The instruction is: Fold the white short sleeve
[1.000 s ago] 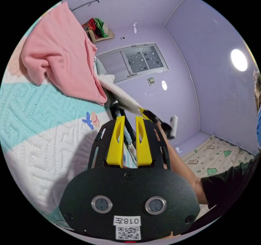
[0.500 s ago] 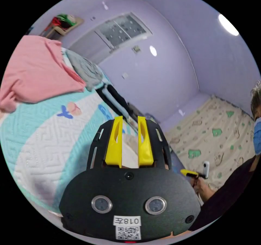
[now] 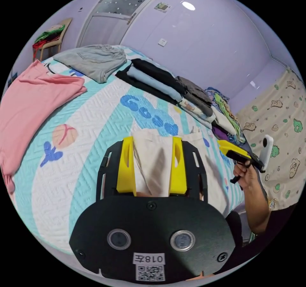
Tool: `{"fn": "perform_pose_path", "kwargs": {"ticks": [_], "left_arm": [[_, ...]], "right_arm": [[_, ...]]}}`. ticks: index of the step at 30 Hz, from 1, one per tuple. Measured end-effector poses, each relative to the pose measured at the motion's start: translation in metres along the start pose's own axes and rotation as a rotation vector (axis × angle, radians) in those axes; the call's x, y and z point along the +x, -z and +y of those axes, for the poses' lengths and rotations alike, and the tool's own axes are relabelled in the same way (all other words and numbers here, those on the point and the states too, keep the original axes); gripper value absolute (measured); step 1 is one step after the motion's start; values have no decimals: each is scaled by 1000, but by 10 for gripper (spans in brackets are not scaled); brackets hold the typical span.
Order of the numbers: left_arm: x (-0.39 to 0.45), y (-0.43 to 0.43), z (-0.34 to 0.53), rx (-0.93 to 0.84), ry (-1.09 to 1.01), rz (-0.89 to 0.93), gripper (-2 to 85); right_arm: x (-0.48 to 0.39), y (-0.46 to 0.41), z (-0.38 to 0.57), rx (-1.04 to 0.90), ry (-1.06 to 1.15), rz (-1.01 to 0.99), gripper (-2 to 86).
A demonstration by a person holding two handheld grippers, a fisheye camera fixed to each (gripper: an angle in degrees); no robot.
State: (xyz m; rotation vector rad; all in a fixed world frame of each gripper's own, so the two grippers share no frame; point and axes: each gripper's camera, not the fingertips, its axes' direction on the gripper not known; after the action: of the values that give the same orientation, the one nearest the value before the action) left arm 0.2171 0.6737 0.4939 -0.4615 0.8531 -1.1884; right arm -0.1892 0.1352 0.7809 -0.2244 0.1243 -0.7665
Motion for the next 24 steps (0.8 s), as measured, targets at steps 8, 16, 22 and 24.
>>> {"fn": "perform_pose_path", "kwargs": {"ticks": [8, 16, 22, 24], "left_arm": [[60, 55, -11, 73, -101, -88, 22], [162, 176, -30, 278, -219, 67, 4], [325, 306, -137, 403, -467, 65, 12], [385, 363, -150, 513, -559, -10, 12]], "right_arm": [[9, 22, 41, 59, -189, -84, 27], [-6, 147, 109, 297, -318, -152, 14], [-23, 302, 62, 490, -247, 84, 8], [-54, 391, 51, 654, -181, 187, 8]]}}
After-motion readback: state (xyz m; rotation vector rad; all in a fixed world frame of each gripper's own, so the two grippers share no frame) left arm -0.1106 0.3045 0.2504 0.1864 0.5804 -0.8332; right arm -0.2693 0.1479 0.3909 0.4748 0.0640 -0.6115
